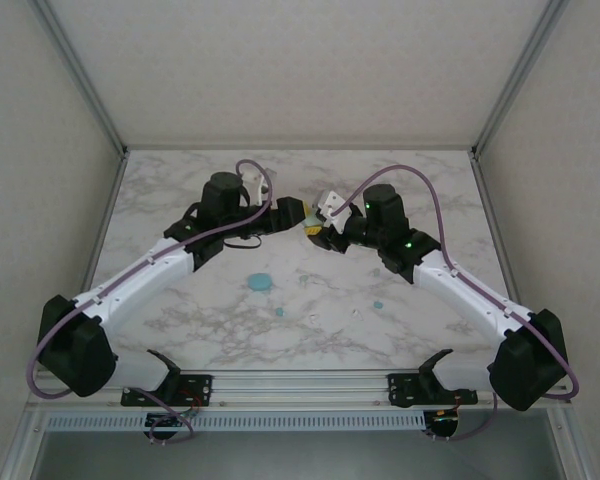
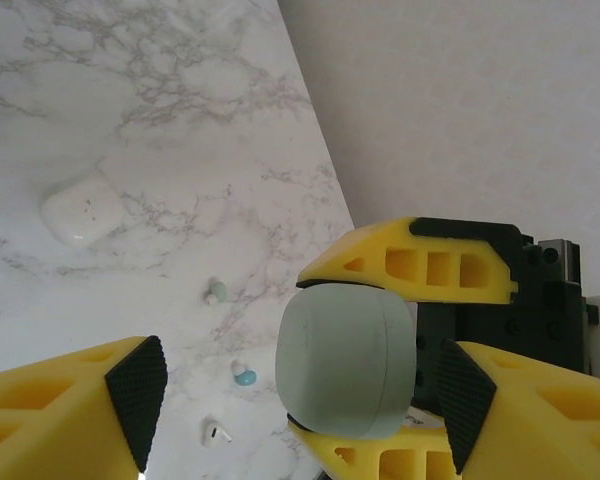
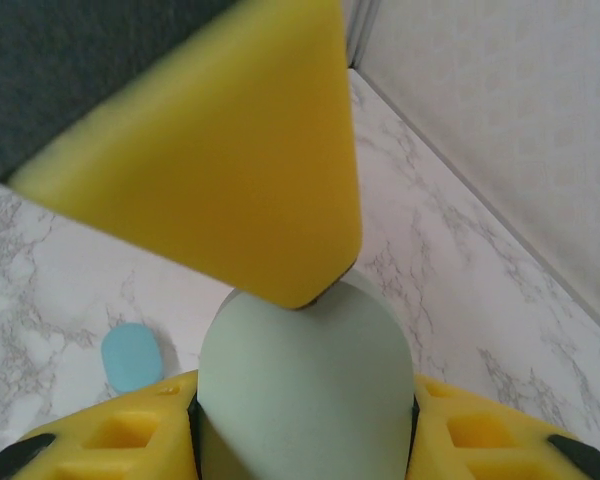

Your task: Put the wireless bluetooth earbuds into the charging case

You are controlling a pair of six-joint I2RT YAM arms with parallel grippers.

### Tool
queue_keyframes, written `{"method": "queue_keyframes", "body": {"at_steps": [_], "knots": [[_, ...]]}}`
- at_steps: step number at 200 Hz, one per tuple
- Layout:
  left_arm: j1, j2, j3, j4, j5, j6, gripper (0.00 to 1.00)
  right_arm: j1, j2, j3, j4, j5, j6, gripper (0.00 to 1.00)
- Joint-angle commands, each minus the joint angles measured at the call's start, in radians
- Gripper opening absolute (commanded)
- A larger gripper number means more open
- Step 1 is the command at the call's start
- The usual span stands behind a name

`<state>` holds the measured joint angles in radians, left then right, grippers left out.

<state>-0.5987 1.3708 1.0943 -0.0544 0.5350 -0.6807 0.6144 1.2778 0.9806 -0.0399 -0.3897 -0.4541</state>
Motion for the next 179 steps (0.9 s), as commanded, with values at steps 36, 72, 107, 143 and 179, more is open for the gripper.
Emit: {"method": "queue_keyframes", "body": {"at_steps": [36,72,107,143,179], "knots": [[-0.026,0.043,0.081,-0.052,0.048,0.030,0.68,0.010,-0.018,-0.023,0.055,0.012,0.036,0.36],[-0.036,0.060,0.091,-0.080,0.052,0.030,0.62,0.010,-0.022,-0.030,0.072,0.014,0.055,0.36],[-0.036,0.058,0.093,-0.090,0.043,0.038,0.45,0.010,-0.025,-0.033,0.072,0.027,0.060,0.37],[-0.037,0.062,0.102,-0.084,0.033,0.032,0.33,0.010,-0.024,-0.021,0.039,0.005,0.036,0.39],[-0.034,0.050,0.091,-0.062,-0.018,-0.048,0.20,0.008,-0.049,-0.056,0.092,0.033,0.053,0.54]]}}
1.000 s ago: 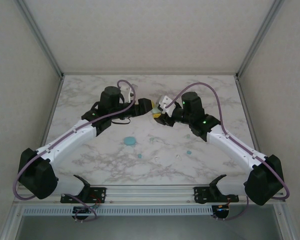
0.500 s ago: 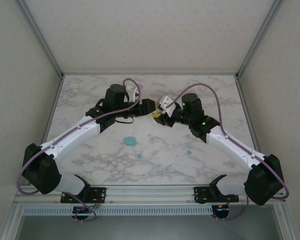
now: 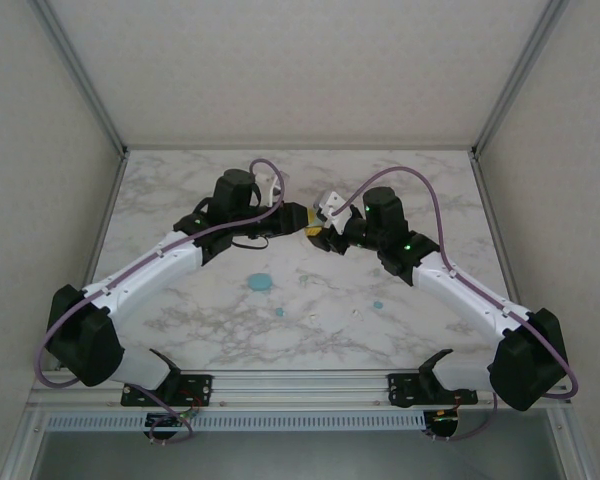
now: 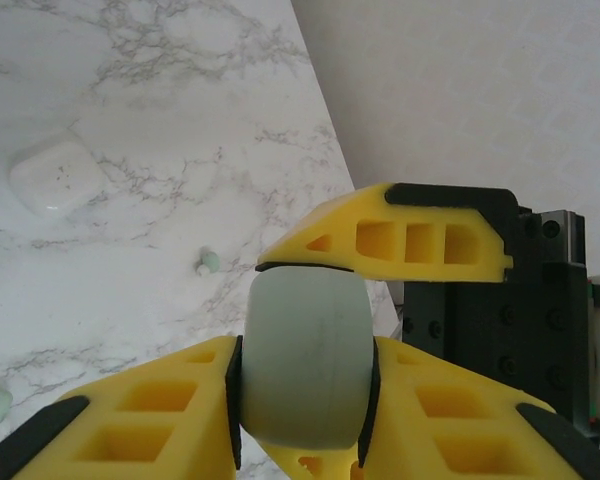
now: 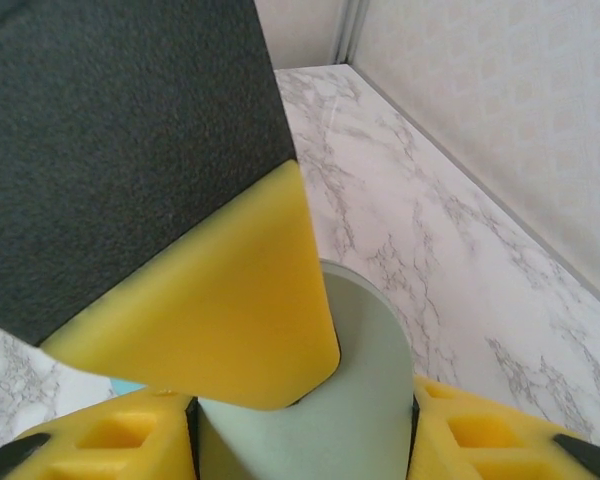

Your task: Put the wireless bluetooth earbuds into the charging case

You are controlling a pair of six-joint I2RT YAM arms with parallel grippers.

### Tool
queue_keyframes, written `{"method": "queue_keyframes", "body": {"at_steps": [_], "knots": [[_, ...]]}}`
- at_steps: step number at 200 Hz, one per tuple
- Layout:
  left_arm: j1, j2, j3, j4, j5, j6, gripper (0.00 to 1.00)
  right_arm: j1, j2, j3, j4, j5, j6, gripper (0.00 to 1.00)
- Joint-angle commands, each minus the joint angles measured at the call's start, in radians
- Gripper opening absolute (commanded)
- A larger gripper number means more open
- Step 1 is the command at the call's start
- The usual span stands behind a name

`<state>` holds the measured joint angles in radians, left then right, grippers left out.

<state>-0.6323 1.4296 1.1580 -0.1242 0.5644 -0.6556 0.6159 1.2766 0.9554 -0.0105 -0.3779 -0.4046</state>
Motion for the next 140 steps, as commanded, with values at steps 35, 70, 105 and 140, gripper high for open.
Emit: {"method": "queue_keyframes", "body": {"at_steps": [35,70,105,140], "knots": [[0.005,-0.052,-0.031,0.166,-0.062,-0.263,0.19,-0.034,-0.099,-0.119,0.193,-0.002,0.041,0.68],[0.008,-0.084,-0.073,0.284,-0.044,-0.404,0.19,-0.085,-0.087,-0.154,0.266,-0.078,0.020,0.66],[0.008,-0.106,-0.090,0.321,-0.033,-0.448,0.19,-0.124,-0.089,-0.163,0.399,-0.191,0.068,0.64],[0.010,-0.102,-0.087,0.357,-0.014,-0.480,0.19,-0.130,-0.086,-0.126,0.422,-0.295,0.087,0.64]]}}
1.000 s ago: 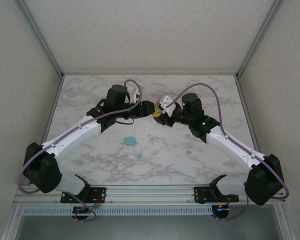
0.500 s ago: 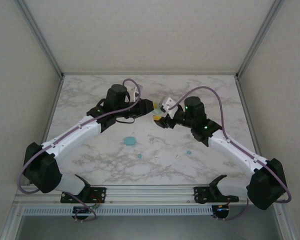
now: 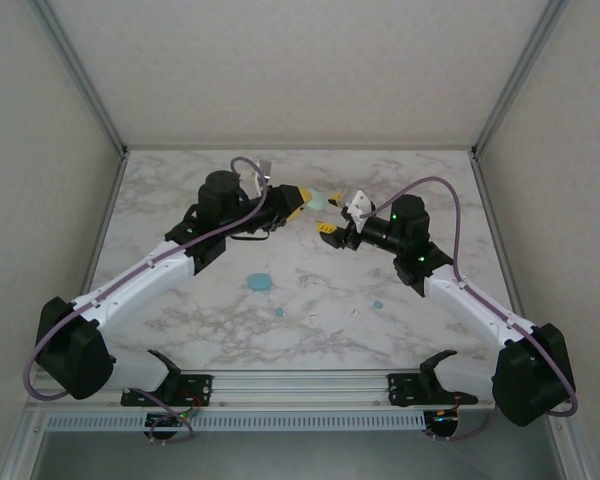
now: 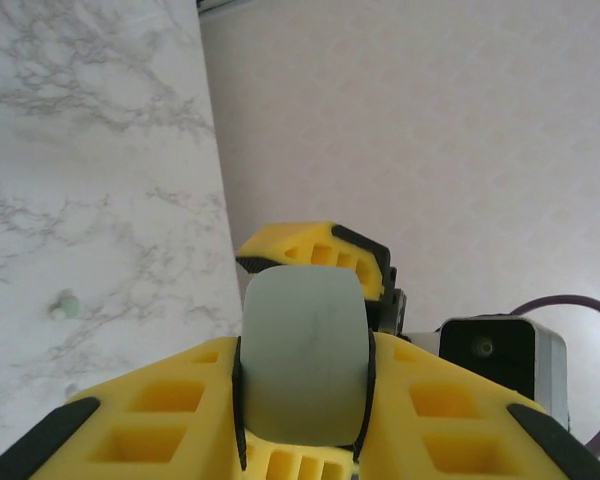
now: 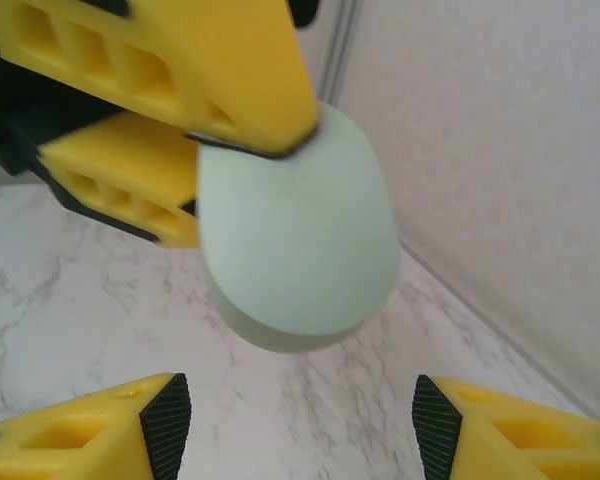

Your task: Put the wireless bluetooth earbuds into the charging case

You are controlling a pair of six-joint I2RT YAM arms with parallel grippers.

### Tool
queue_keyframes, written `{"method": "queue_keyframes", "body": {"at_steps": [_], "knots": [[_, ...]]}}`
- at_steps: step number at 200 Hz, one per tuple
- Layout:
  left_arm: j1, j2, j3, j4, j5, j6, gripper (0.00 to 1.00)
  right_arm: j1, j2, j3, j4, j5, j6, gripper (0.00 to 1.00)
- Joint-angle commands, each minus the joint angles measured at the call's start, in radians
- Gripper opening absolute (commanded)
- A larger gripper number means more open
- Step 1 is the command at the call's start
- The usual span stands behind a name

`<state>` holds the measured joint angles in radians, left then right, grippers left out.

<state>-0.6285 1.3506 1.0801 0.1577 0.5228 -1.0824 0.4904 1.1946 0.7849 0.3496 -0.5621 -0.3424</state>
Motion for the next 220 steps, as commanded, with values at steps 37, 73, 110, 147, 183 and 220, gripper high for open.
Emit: {"method": "queue_keyframes", "body": {"at_steps": [37,73,110,147,183,220], "knots": [[0.007,-0.022,-0.020,0.106,0.032,-0.078,0.19,-0.005,0.008,0.039,0.145,-0.067,0.041,0.62],[0.007,-0.021,-0.022,0.115,0.034,-0.083,0.19,-0.005,0.010,0.059,0.160,-0.073,0.039,0.59],[0.007,-0.024,-0.027,0.122,0.037,-0.086,0.18,-0.004,0.025,0.077,0.187,-0.044,0.056,0.62],[0.007,-0.033,-0.028,0.118,0.035,-0.081,0.18,-0.007,0.036,0.087,0.180,-0.022,0.037,0.59],[0.006,-0.034,-0.031,0.128,0.036,-0.080,0.17,-0.006,0.044,0.110,0.109,-0.058,0.011,0.56],[0.006,-0.034,-0.037,0.157,0.048,-0.085,0.17,-0.006,0.055,0.129,0.086,-0.062,0.010,0.57]]}}
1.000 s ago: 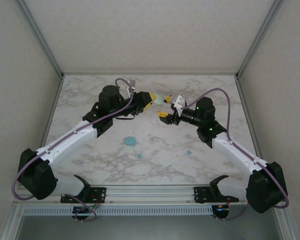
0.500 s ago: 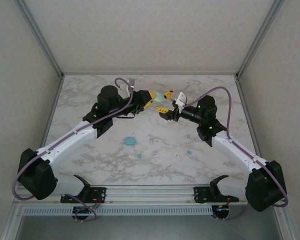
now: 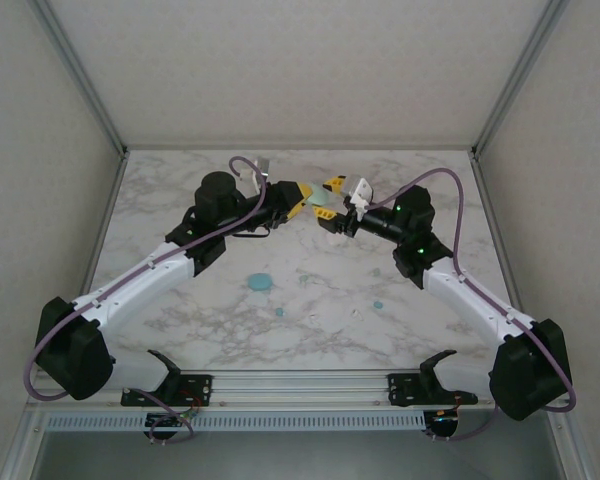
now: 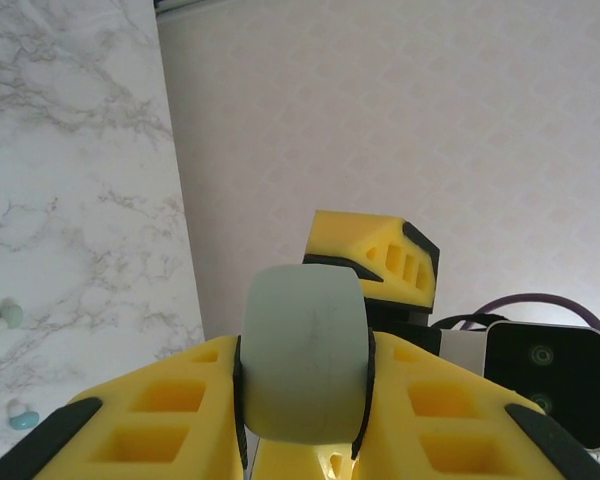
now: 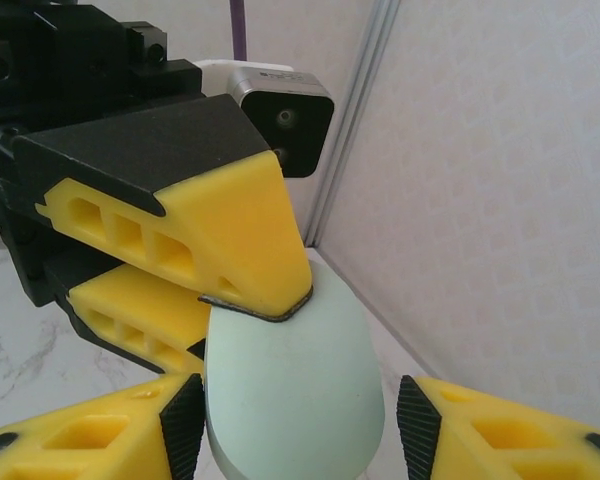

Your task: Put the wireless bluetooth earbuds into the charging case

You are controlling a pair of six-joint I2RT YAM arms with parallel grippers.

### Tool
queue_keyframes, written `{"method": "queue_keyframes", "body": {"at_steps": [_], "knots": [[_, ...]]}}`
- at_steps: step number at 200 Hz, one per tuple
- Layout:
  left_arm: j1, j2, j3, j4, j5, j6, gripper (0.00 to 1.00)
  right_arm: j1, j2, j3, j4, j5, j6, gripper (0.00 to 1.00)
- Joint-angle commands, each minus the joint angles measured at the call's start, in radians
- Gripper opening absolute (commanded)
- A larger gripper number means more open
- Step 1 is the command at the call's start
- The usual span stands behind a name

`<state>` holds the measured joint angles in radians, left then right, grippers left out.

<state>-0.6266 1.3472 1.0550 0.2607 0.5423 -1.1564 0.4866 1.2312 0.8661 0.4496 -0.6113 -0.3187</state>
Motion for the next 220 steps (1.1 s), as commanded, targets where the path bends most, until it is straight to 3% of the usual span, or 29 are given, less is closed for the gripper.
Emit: {"method": "queue_keyframes", "body": {"at_steps": [1,39,115,164,220], "knots": [[0.004,-0.031,-0.013,0.055,0.028,-0.011,0.17,-0.003,0.018,0.048,-0.013,-0.013,-0.014,0.57],[0.004,-0.037,-0.015,0.054,0.027,-0.004,0.17,-0.003,0.023,0.050,0.010,-0.018,0.007,0.55],[0.003,-0.046,-0.016,0.057,0.025,0.006,0.17,-0.021,0.010,0.070,-0.105,-0.022,-0.050,0.56],[0.004,-0.042,-0.014,0.058,0.024,0.011,0.17,-0.023,0.013,0.084,-0.087,-0.061,-0.010,0.45],[0.004,-0.039,-0.006,0.017,0.025,0.045,0.40,-0.023,0.008,0.105,-0.165,-0.127,-0.014,0.35]]}}
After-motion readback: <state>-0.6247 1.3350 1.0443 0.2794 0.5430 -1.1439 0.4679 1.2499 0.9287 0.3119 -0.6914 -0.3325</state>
